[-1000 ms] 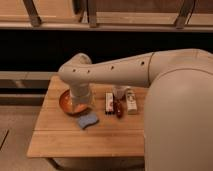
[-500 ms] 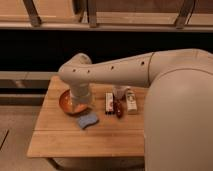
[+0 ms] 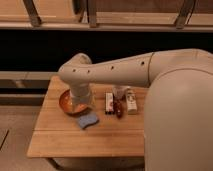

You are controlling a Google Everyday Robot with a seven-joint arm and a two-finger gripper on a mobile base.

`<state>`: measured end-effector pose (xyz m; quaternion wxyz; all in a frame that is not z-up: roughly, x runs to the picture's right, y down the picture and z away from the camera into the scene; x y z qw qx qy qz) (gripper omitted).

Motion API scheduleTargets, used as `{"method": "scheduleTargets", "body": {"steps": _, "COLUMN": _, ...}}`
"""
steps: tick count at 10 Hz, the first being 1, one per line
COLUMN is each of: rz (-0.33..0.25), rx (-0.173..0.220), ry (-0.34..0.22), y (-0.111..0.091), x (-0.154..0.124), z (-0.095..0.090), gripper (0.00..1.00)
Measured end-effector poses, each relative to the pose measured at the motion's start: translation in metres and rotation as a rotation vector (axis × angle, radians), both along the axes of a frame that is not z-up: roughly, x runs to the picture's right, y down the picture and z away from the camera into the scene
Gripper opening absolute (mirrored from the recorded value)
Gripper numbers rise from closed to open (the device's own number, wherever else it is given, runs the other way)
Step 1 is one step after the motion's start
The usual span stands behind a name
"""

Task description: Wipe the white sponge on the table

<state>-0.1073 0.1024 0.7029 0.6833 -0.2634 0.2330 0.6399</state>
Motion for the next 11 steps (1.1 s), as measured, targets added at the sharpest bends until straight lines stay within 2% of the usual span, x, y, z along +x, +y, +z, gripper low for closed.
{"method": "scheduleTargets", "body": {"steps": 9, "rz": -0.002, "rx": 0.003, "ry": 0.000, "y": -0.001, "x": 0.000, "z": 0.000, "gripper": 0.65}}
{"method": "scheduleTargets", "body": {"steps": 10, "rz": -0.007, "rx": 0.015, "ry": 0.000, "y": -0.005, "x": 0.000, "z": 0.000, "gripper": 0.65}}
{"method": "scheduleTargets", "body": {"steps": 11, "rz": -0.026, "rx": 0.046, "ry": -0.005, "y": -0.014, "x": -0.001, "z": 0.000, "gripper": 0.65}}
